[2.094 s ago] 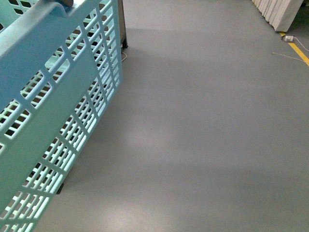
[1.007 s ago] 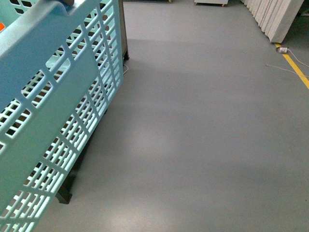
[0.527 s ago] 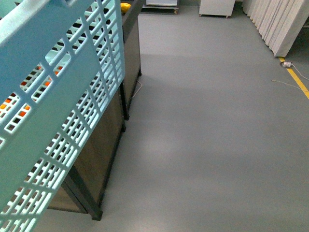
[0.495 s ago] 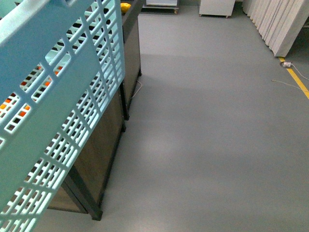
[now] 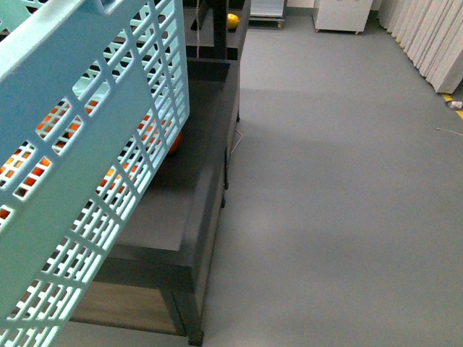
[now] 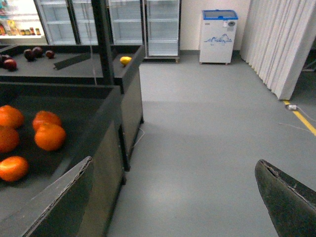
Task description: Pick lemon and mango into basket
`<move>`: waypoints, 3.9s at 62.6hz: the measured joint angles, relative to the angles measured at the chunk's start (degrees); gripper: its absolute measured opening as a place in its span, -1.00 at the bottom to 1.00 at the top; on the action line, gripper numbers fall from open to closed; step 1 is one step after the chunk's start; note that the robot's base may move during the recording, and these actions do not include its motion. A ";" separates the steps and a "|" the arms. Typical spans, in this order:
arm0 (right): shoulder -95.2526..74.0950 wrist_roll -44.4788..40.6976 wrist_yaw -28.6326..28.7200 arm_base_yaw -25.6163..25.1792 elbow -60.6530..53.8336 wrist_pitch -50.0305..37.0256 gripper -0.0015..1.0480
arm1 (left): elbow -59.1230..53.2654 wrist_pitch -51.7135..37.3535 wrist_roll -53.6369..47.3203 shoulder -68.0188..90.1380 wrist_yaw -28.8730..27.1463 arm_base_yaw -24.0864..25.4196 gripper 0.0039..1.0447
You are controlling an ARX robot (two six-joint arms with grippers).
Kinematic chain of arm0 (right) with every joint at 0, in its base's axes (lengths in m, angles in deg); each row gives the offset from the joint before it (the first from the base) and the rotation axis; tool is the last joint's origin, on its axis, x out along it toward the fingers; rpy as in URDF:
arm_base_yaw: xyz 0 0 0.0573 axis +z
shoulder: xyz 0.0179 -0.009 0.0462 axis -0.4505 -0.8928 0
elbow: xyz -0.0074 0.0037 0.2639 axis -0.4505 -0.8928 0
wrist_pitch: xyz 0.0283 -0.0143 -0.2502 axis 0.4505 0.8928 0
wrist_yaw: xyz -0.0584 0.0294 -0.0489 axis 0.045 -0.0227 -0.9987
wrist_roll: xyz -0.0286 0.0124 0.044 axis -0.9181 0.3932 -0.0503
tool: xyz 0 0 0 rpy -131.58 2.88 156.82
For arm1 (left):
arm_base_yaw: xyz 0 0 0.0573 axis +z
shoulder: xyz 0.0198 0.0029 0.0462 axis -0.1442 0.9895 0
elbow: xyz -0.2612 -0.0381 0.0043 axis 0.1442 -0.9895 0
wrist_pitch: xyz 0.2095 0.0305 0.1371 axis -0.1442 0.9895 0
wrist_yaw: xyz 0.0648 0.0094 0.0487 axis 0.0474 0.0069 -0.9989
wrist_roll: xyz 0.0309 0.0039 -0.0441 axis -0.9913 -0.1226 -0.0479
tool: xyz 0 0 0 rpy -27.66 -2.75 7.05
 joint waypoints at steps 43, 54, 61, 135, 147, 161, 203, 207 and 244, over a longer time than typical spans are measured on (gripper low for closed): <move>0.04 0.00 0.02 0.02 0.00 0.00 0.83 | 0.00 0.00 -0.04 -0.02 0.04 0.02 -0.46; 0.02 0.00 -0.02 0.02 0.00 0.00 0.83 | 0.02 0.00 -0.04 -0.02 0.04 0.02 -0.46; 0.07 0.00 -0.09 0.02 0.00 -0.02 0.83 | 0.02 0.00 -0.02 -0.02 0.04 0.02 -0.46; 0.02 0.02 -0.02 0.02 0.00 -0.04 0.83 | 0.02 0.13 0.02 -0.02 0.04 0.07 -0.46; 0.02 0.00 -0.02 0.02 0.00 -0.04 0.83 | 0.02 0.13 0.04 0.00 0.17 0.04 -0.46; -0.04 0.00 0.09 0.04 0.00 -0.02 0.83 | 0.02 0.22 -0.04 -0.04 -0.11 0.07 -0.46; 0.07 0.02 0.00 0.07 0.00 -0.07 0.83 | 0.02 0.22 -0.02 0.00 0.11 0.07 -0.46; -0.02 0.00 0.26 0.00 0.00 -0.04 0.83 | 0.02 0.22 -0.11 -0.04 0.07 0.07 -0.46; 0.00 0.00 0.07 -0.02 0.00 -0.04 0.83 | 15.87 -5.16 -46.60 22.45 -3.63 -12.81 -0.46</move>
